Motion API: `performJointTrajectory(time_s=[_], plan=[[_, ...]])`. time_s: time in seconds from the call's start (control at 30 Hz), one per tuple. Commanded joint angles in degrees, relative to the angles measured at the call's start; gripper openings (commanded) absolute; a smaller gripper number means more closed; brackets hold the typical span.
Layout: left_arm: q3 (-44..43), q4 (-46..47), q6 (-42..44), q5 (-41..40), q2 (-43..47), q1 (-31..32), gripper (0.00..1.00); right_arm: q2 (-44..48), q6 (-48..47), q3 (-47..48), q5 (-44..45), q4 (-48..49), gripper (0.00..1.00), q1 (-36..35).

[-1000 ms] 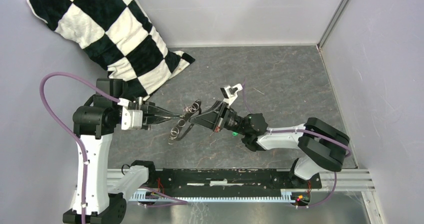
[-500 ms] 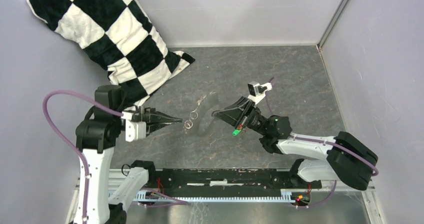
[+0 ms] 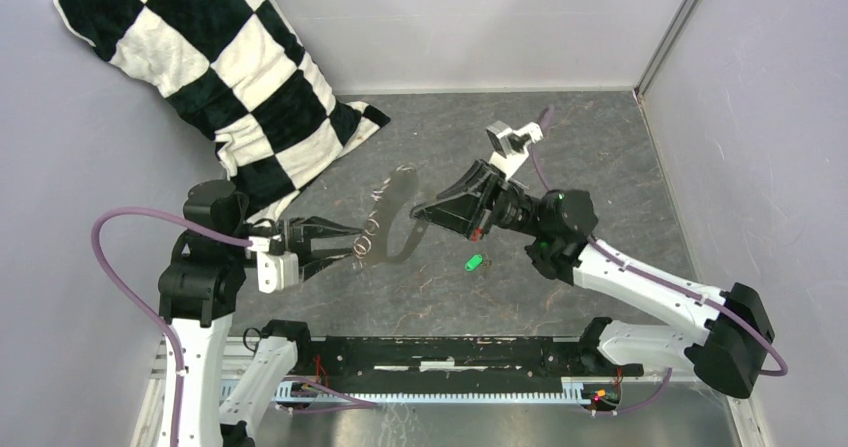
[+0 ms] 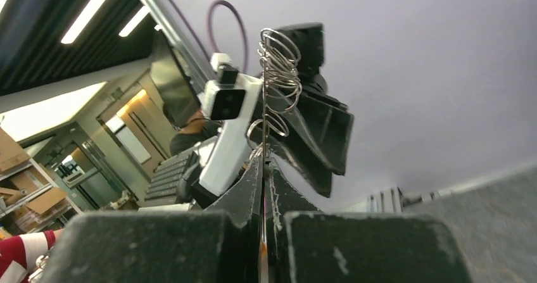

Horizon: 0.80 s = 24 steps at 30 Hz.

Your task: Put the keys on the keyring

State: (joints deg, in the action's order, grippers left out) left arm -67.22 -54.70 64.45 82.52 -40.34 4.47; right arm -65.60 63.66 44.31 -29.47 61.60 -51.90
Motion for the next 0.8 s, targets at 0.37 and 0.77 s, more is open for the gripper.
performJointTrajectory(time_s=[0.37, 0.77], plan=[[7.1, 22.3, -18.8, -20.1, 7.2, -0.2, 0.64, -3.3, -28.8, 35.3, 7.2, -83.1, 0.01, 1.8], [8.4, 22.7, -34.9, -7.3, 5.3, -0.2, 0.64, -5.6, -35.2, 36.2, 6.1, -86.4, 0.00, 1.1]])
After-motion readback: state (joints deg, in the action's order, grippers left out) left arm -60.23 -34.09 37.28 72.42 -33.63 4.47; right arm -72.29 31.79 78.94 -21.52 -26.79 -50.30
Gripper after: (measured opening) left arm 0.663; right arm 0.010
